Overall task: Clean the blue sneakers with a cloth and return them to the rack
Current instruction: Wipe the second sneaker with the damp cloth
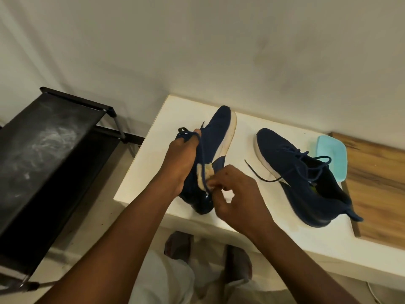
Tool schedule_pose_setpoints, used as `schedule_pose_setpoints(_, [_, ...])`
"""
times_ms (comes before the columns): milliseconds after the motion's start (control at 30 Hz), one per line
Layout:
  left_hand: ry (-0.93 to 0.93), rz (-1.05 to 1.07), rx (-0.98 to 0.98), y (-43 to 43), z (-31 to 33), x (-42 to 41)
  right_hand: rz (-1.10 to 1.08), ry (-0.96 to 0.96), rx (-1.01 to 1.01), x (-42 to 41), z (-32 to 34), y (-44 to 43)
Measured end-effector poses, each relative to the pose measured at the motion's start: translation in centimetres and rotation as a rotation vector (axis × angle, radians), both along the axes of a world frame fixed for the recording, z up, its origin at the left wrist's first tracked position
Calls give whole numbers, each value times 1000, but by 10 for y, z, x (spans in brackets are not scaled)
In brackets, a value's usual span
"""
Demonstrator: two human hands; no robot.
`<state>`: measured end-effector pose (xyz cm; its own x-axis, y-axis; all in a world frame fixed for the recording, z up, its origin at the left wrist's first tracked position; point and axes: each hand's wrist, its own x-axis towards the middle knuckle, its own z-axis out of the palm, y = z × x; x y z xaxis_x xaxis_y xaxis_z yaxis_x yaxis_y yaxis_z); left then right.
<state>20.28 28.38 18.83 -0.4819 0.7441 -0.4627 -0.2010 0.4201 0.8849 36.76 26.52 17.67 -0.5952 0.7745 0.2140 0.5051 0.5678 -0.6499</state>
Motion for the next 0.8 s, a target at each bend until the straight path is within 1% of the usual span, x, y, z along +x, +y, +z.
schedule_pose_setpoints(133, [16,-57,-3,2,5,2,141,-245,30,-12,11,-13])
schedule_pose_setpoints(167, [16,-73,-14,2,6,2,150,-247,61,-11,12,-11])
schedule_pose_setpoints(233, [21,-116,-18,1,5,0,102,-154,89,-4,9,2])
schedule_pose_setpoints(300, [13,-165,-2,-2,3,1,-70,-65,59,5,2,22])
schedule_pose_setpoints(367, [16,-199,-16,-5,3,4,-179,-72,4,10,0,33])
schedule_pose_setpoints(400, [29,-210,-18,-4,2,4,-162,-79,17,11,1,32])
schedule_pose_setpoints(500, [80,-199,-1,-2,5,5,47,-116,59,4,11,7])
schedule_pose_setpoints(567, [101,-184,-23,-1,8,5,128,-149,82,1,14,0])
schedule_pose_setpoints(633, [86,-205,-16,0,8,4,67,-124,108,3,10,12])
schedule_pose_setpoints(700, [67,-249,-14,-2,8,4,-63,-99,122,8,2,31])
schedule_pose_setpoints(800, [92,-338,-63,-6,8,4,-206,-118,162,16,-5,49])
